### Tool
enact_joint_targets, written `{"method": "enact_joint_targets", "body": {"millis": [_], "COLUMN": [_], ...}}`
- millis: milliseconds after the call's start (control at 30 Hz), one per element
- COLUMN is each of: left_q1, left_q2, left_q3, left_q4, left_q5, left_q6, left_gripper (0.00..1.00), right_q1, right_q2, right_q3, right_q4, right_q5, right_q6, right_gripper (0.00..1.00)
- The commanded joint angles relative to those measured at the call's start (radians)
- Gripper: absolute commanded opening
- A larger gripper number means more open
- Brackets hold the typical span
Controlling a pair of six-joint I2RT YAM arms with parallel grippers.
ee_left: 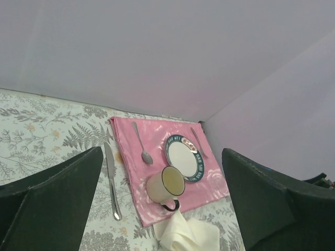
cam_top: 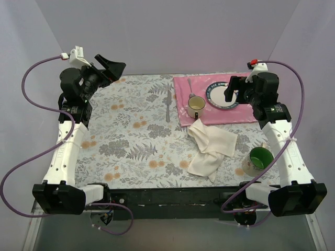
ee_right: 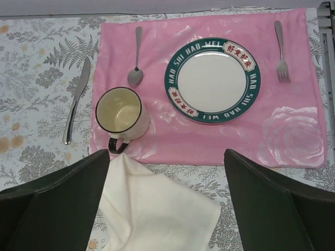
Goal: Fold the napkin, place the utensils inside, and roll it up
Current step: Move the napkin to the centre of the board
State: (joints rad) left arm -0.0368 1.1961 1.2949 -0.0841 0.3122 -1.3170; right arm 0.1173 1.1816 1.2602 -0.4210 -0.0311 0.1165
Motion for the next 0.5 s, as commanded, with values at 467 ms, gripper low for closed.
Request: {"method": "enact_joint_targets", "body": {"millis": [467], "left_q1": [-0.704], "left_q2": [0.208], "left_q3": [-0.19], "left_q4": [-0.069], "left_q5": [-0.156], "left_q6": [0.113], "left_gripper": [0.95], "right_q1": [0.164], "right_q2": [-0.04], "right_q3": [-0.445], "right_q4": [0.074], "right_q5": [-0.115], "right_q6": [0.176], "right_gripper": [0.99]}}
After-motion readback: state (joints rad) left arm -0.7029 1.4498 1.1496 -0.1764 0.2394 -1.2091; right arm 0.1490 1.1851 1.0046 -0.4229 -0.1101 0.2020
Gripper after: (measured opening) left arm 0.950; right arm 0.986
